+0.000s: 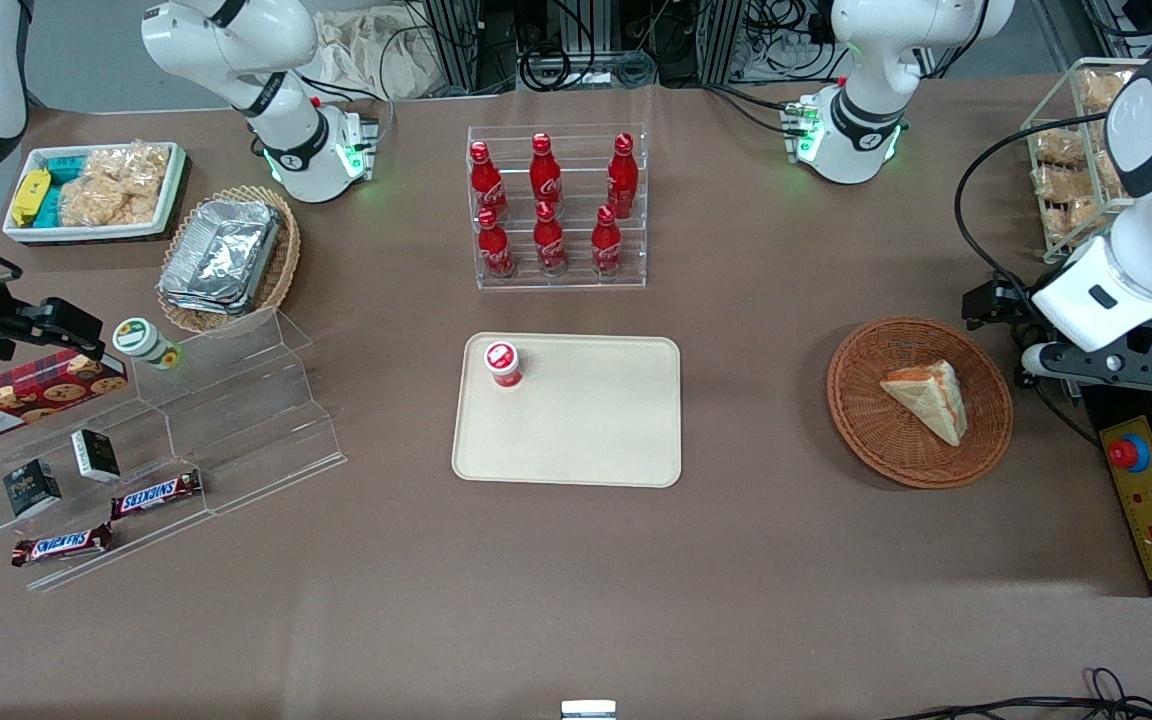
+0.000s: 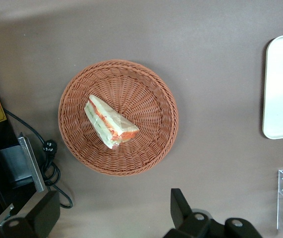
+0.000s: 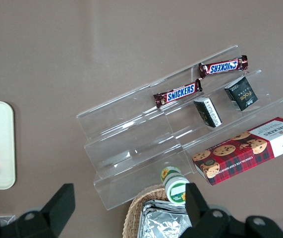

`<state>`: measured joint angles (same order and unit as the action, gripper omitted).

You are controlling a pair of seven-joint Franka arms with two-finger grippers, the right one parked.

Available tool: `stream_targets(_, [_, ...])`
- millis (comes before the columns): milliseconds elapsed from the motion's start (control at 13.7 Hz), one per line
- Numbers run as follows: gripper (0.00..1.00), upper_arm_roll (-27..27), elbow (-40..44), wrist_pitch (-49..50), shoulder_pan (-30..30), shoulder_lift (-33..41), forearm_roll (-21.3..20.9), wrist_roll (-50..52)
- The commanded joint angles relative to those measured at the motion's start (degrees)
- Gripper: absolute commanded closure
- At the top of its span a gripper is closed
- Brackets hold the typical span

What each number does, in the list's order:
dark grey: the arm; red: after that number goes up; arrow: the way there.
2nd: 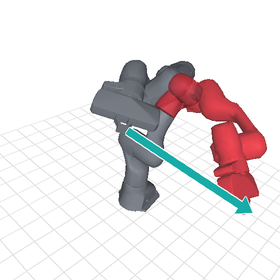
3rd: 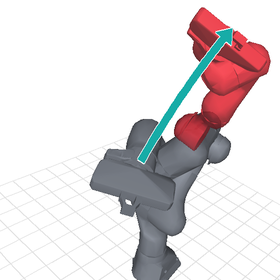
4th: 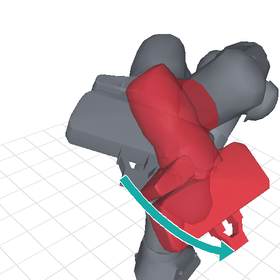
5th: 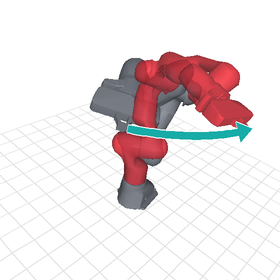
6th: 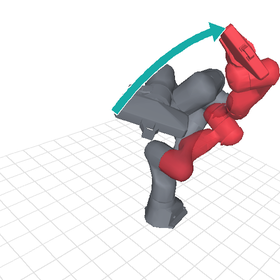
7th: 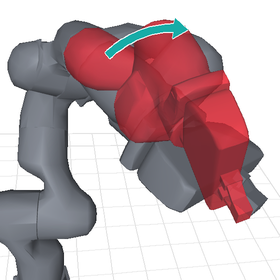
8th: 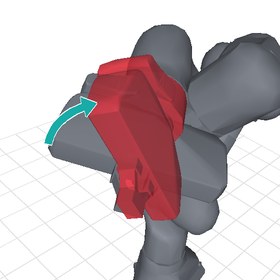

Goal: Place sandwich from basket to tray
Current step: 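Lower the open left gripper over the wrapped sandwich in the wicker basket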

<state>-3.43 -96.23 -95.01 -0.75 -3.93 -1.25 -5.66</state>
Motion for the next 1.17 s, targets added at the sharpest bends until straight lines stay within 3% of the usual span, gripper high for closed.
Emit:
stream_targets(0, [0.0, 0.8, 0.2, 0.0, 0.0, 0.7, 0.7, 2.3])
stream_targets(366, [0.0, 1.1, -2.5, -0.5, 0.1, -0.9, -0.5, 6.6])
stream_targets(512, [0.0, 3.6, -7.4, -6.6, 0.3, -0.6, 0.4, 16.9])
stream_targets(1098, [0.0, 4.9, -27.0, -34.5, 0.6, -3.3, -0.5, 55.7])
